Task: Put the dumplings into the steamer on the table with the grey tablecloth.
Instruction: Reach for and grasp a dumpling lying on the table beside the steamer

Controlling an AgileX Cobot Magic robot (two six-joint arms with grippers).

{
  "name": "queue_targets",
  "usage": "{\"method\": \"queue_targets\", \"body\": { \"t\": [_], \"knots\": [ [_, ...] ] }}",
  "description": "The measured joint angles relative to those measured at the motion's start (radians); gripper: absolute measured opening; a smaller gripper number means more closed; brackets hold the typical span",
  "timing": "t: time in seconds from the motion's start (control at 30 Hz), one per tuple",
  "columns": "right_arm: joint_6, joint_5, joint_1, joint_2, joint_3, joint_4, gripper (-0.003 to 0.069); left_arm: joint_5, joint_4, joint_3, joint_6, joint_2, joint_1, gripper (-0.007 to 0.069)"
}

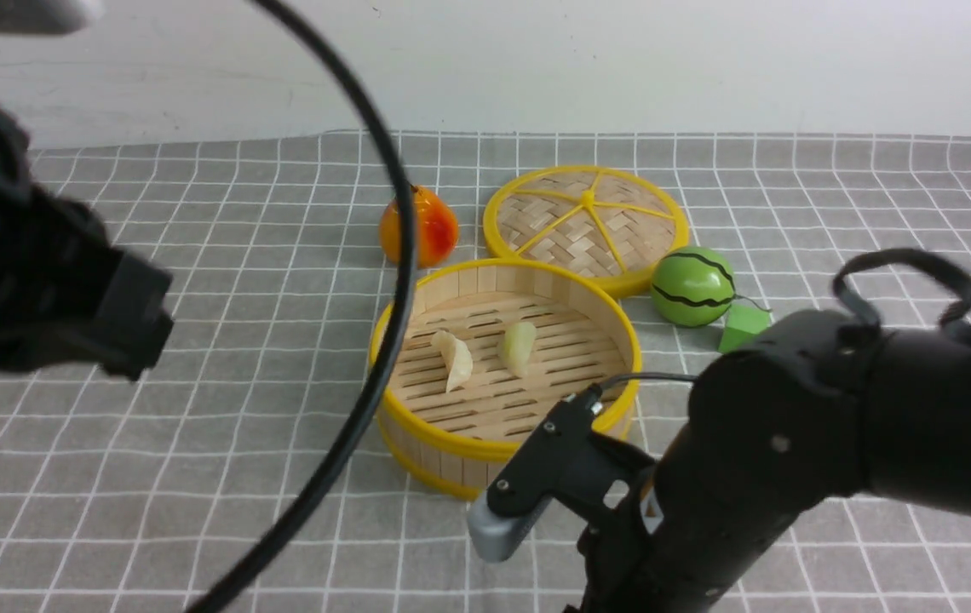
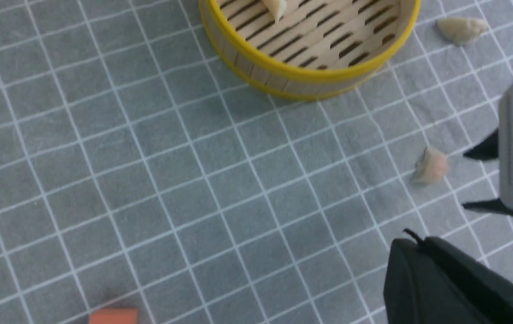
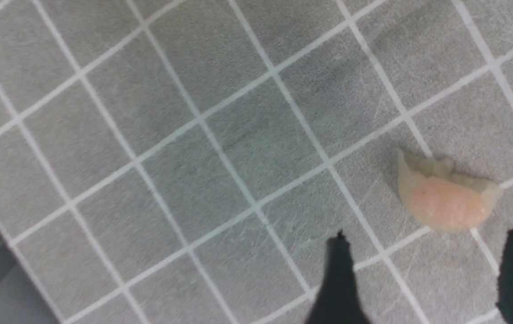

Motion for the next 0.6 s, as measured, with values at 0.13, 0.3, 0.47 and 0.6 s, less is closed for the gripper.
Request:
{"method": "queue_targets", "body": {
  "t": [0.13,0.3,0.47,0.6],
  "knots": [
    [0.057,-0.075,0.0,0.119,-0.001,-0.023,0.067,0.0,0.028,0.105,0.005,-0.1,0.0,-0.0014],
    [0.128,-0.105,0.0,0.172,-0.01,-0.056,0.0637,0.0,0.04,0.135,0.004,-0.135,0.0,-0.0014],
    [0.161,-0.111,-0.001,0.174,-0.011,-0.08,0.0505,0.0,0.036,0.136,0.004,-0.134,0.0,-0.0014],
    [0.168,-0.111,-0.002,0.167,-0.011,-0.081,0.039,0.0,0.03,0.137,0.004,-0.134,0.0,-0.0014]
  ]
}}
